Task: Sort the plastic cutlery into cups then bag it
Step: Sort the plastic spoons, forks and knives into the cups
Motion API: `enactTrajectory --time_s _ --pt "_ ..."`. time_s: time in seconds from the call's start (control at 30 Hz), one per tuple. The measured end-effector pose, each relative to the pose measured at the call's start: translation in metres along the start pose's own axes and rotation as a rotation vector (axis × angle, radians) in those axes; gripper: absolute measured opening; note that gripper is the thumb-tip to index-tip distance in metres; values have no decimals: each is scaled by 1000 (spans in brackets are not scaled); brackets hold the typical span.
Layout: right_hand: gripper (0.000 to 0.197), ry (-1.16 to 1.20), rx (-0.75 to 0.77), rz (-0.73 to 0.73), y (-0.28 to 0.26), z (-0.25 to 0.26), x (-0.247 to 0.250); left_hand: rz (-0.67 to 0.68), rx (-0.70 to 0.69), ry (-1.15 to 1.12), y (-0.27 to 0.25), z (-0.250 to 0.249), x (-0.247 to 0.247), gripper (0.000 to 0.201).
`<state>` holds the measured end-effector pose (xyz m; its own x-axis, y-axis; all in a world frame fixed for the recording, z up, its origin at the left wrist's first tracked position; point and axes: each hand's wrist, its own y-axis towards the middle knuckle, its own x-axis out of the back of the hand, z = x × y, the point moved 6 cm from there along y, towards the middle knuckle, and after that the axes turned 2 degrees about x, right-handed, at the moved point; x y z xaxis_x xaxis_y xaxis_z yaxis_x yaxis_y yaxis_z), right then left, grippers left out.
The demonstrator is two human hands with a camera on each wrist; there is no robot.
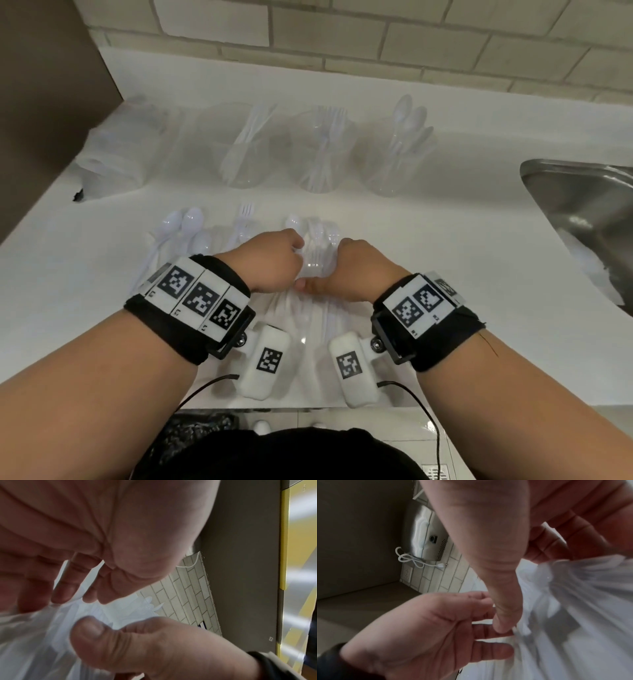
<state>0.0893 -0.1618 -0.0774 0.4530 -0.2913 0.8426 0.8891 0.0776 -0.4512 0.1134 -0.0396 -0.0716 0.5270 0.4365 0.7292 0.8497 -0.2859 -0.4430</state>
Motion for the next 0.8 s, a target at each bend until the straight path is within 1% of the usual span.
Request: enactTrajectory --time_s 0.03,0.07,0.17,0.2,0.27,0.3,0.37,0.47,0.53,0.6,0.67,0.73,0.77,0.8 --pt "76 -15 7 0 1 4 0 -10 -4 -7 -1 -2 -1 40" --pt "78 -36 19 18 2 9 -1 -12 -7 -18 -2 -4 -3 38" --pt "69 -133 42 52 12 17 -9 25 -18 -75 -5 -8 -7 35" --pt "70 -141 20 45 15 16 -10 47 -26 -111 -5 -8 -9 34" --pt "66 -92 -27 14 19 12 -10 83 -44 -194 -5 -8 -11 32" --pt "62 -55 -46 14 20 9 -10 97 -51 -224 -5 -9 -13 31" --pt "61 -10 -89 14 20 4 -9 127 -58 -272 -4 -9 -17 30" --pt "58 30 -86 -7 22 3 -8 162 -75 -291 -4 -11 -22 31" --pt "59 42 -81 2 24 1 -10 162 -66 -345 -2 -10 -21 30" --pt "60 43 -74 -15 25 1 -8 123 -28 -407 4 -4 -13 31" --pt "54 32 -43 -34 24 1 -5 17 23 -419 11 3 2 36" --pt "50 18 -12 -44 23 4 -3 -58 33 -388 15 5 15 53" --pt "49 10 12 -49 22 5 -2 -66 24 -345 15 2 19 61" --pt "50 1 35 -53 22 7 -1 -59 17 -296 17 0 21 65"
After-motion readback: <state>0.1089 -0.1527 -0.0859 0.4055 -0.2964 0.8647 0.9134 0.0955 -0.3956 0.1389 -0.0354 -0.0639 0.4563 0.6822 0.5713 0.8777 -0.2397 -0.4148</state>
